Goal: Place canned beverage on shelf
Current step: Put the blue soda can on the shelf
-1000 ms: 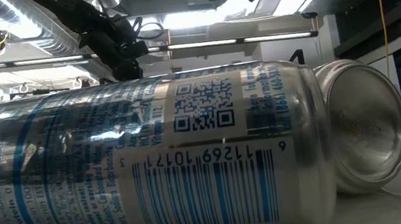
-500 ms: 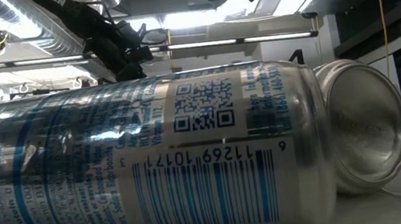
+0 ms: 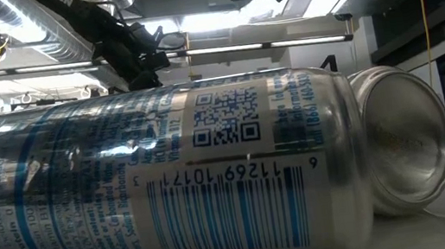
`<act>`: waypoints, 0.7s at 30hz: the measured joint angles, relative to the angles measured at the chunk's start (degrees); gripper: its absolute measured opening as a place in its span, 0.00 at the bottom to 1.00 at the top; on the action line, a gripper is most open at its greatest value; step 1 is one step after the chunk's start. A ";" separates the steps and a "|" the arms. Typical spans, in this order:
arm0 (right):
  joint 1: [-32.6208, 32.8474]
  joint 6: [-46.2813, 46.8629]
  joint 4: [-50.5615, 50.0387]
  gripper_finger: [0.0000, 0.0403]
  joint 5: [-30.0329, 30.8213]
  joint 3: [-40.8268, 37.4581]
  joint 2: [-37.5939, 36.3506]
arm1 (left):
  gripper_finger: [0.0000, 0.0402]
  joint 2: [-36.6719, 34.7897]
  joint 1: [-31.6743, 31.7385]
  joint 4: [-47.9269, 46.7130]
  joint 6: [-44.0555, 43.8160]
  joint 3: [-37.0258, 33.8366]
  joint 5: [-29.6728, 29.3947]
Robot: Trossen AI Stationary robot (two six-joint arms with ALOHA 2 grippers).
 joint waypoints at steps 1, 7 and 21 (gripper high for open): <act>0.00 0.00 0.01 0.67 0.00 0.00 0.00 | 0.55 0.00 0.00 0.07 -0.02 0.00 0.00; -0.01 0.00 0.00 0.67 0.00 0.00 0.00 | 0.55 0.02 0.00 0.18 -0.08 0.00 -0.28; 0.00 0.00 -0.02 0.67 -0.02 0.00 0.00 | 0.70 0.07 -0.24 0.43 0.11 0.00 -2.03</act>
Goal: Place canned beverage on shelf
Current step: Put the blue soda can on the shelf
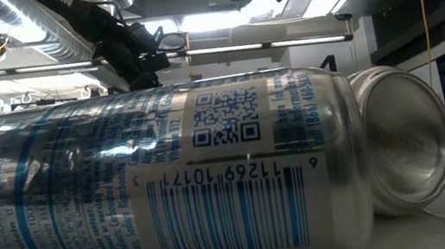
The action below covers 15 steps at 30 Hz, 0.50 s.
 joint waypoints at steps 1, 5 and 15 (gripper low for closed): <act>0.00 0.01 0.00 0.67 0.00 0.00 0.00 | 0.71 0.00 -0.02 0.00 0.00 0.00 -0.04; 0.00 0.00 0.00 0.67 0.00 0.00 0.00 | 0.72 0.00 -0.08 0.09 -0.10 -0.02 -0.83; -0.02 0.02 0.07 0.67 -0.02 0.00 0.00 | 0.72 -3.37 -0.07 2.18 -0.46 -0.11 -2.32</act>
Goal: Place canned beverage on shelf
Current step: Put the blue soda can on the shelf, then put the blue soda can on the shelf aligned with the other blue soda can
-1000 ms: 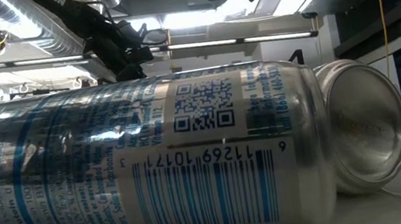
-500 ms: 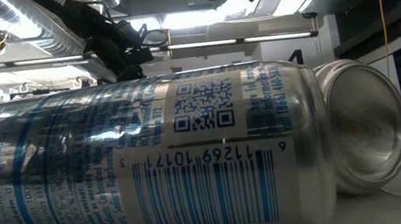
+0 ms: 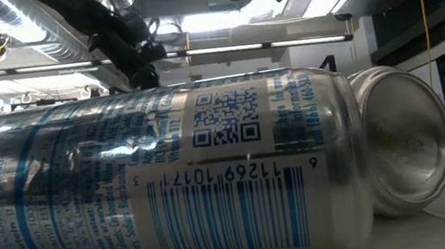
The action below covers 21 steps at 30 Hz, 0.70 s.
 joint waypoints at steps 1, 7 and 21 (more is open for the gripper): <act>0.02 0.00 0.02 0.67 0.00 0.00 0.00 | 0.72 -0.55 0.00 0.42 0.00 0.00 0.11; 0.00 0.02 -0.07 0.67 -0.93 0.04 -0.14 | 0.72 -3.89 -0.34 0.61 -0.74 0.00 0.42; 0.01 -0.69 -17.06 0.67 -1.05 12.20 -0.17 | 0.72 -13.24 -6.61 0.83 -14.02 0.00 2.06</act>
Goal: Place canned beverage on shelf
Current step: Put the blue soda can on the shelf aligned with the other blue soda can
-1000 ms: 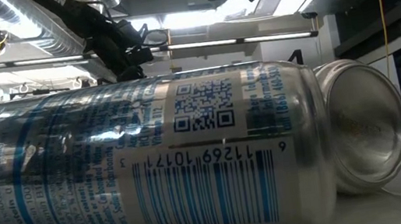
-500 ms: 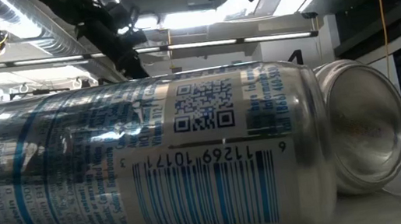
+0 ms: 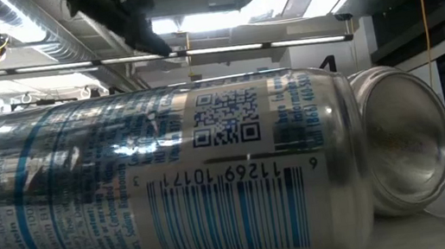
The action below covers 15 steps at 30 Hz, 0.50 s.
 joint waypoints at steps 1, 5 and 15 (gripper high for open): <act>0.00 -0.85 -1.64 0.67 0.00 1.02 0.00 | 0.72 -0.60 -0.79 0.00 -1.08 0.00 -0.02; 0.01 -3.63 -6.60 0.67 0.00 3.37 -0.07 | 0.72 -2.79 -4.53 -0.20 -5.14 0.00 -0.04; 0.01 -11.08 -19.16 0.67 -2.10 1.01 -4.94 | 0.72 -5.09 -21.10 -1.33 -24.61 0.00 -3.06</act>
